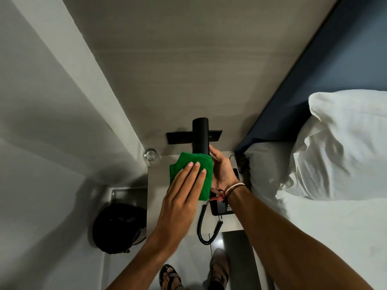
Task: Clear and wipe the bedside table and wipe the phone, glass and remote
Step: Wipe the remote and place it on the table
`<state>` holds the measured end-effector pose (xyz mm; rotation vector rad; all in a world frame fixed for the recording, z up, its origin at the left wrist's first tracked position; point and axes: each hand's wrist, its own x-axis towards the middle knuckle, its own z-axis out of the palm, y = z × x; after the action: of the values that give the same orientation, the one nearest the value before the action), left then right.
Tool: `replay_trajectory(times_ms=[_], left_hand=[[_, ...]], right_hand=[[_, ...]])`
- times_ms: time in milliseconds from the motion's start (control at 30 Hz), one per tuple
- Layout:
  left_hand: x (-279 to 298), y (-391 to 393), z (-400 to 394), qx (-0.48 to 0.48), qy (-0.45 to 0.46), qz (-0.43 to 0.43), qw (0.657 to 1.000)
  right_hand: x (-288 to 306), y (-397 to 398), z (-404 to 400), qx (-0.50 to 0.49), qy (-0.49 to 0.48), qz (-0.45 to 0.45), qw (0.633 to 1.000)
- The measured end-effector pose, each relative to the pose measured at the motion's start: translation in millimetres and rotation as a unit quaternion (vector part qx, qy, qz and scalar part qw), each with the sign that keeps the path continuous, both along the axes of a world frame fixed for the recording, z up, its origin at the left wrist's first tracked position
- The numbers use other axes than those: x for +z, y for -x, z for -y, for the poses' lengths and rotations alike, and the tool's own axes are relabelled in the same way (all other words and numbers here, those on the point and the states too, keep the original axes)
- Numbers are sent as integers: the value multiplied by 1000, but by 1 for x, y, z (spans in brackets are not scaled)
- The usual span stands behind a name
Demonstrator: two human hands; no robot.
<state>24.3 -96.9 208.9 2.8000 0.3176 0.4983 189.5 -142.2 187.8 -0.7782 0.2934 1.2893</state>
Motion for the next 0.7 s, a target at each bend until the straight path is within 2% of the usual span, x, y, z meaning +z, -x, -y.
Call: replay_trajectory(times_ms=[200, 367, 600, 700], left_hand=[[-2, 20, 12, -48, -44, -2, 998], [0, 27, 3, -63, -29, 39, 997], [18, 12, -31, 19, 14, 106, 994], [26, 0, -43, 38, 10, 106, 994]], right_hand=[[4, -7, -7, -40, -31, -4, 999], [0, -15, -3, -75, -28, -65, 995], [-12, -21, 18, -27, 24, -3, 999], [-17, -14, 22, -5, 39, 59, 997]])
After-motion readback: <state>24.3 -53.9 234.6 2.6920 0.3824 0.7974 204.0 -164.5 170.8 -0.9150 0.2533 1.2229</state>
